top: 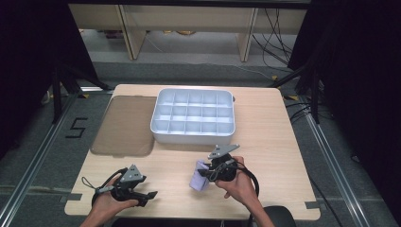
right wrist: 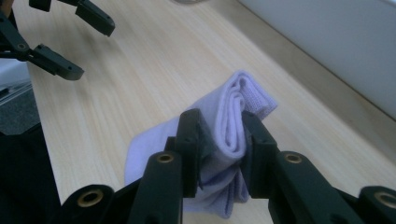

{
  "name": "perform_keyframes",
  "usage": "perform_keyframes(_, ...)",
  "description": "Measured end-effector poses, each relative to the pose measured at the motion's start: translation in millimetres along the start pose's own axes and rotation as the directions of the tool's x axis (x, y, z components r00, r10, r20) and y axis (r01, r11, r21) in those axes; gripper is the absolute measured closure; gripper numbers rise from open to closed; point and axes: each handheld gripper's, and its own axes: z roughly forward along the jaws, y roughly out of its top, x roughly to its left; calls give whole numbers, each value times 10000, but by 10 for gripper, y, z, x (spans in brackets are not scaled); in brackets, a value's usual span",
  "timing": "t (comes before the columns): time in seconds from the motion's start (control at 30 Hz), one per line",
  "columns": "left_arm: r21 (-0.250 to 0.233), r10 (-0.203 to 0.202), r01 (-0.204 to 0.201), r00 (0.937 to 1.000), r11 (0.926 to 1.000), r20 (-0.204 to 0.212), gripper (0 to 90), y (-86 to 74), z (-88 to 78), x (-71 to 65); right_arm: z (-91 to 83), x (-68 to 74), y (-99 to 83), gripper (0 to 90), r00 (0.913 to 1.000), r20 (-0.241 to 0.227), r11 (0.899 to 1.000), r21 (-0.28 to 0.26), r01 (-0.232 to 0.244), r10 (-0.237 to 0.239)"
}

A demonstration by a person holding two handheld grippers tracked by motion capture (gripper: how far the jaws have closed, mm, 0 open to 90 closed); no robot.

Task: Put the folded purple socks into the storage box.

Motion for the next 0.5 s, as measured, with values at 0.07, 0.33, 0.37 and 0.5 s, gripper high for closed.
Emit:
perform_keyframes(0.07,40,-74,74,10000,10000,33,266,0,-1,7,-33,-11,7,725,9998,77,9998,2,-184,184)
perform_keyframes(0.33,56,86,-86,10000,9999,30,267,11,17,12,-149,-79,33,725,9984,547,9996,-257,-125,139)
perform_keyframes(0.37,64,91,-91,10000,9999,33,266,11,17,11,-180,-85,49,724,9986,525,9999,-17,-102,103)
perform_keyframes(0.5,31,-122,122,9999,9999,56,266,8,18,9,-214,-119,94,725,9982,590,9999,-129,-44,52)
